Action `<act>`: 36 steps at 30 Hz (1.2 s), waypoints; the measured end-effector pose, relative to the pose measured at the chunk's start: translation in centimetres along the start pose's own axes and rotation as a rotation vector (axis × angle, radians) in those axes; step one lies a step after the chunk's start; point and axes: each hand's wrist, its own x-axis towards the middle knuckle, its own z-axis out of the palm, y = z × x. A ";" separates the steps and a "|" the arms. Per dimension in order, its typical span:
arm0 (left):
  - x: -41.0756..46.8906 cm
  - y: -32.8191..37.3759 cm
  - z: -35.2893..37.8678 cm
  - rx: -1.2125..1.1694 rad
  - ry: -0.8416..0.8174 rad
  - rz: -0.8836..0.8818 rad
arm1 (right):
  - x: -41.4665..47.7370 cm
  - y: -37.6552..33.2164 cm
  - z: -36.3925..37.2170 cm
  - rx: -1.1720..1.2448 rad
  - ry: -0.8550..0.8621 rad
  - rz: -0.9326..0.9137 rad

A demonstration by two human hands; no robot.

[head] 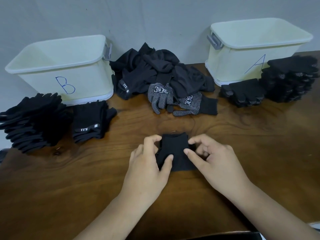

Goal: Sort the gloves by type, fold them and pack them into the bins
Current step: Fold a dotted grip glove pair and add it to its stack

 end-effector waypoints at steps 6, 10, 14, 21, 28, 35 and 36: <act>-0.2 -0.3 0.3 0.337 -0.021 0.330 | -0.2 0.0 0.2 -0.334 0.018 -0.271; -0.2 -0.6 0.1 0.472 -0.152 0.281 | 0.3 1.0 0.4 -0.454 -0.100 -0.465; -0.6 -1.6 -0.9 0.430 -0.217 0.205 | 0.3 1.4 0.5 -0.475 -0.151 -0.386; 0.5 -2.1 -2.8 0.487 -0.086 0.743 | 0.0 0.8 -0.1 -0.418 -0.165 -0.378; 1.8 -1.5 -1.9 0.507 -0.006 0.899 | -0.7 -0.4 -0.6 -0.434 -0.182 -0.357; 2.2 1.8 -2.9 0.002 -0.033 0.438 | -0.2 0.2 -1.8 0.260 -0.124 -0.049; 2.4 2.3 -3.0 -0.144 -0.065 0.333 | -0.1 0.0 -2.2 0.442 -0.142 0.013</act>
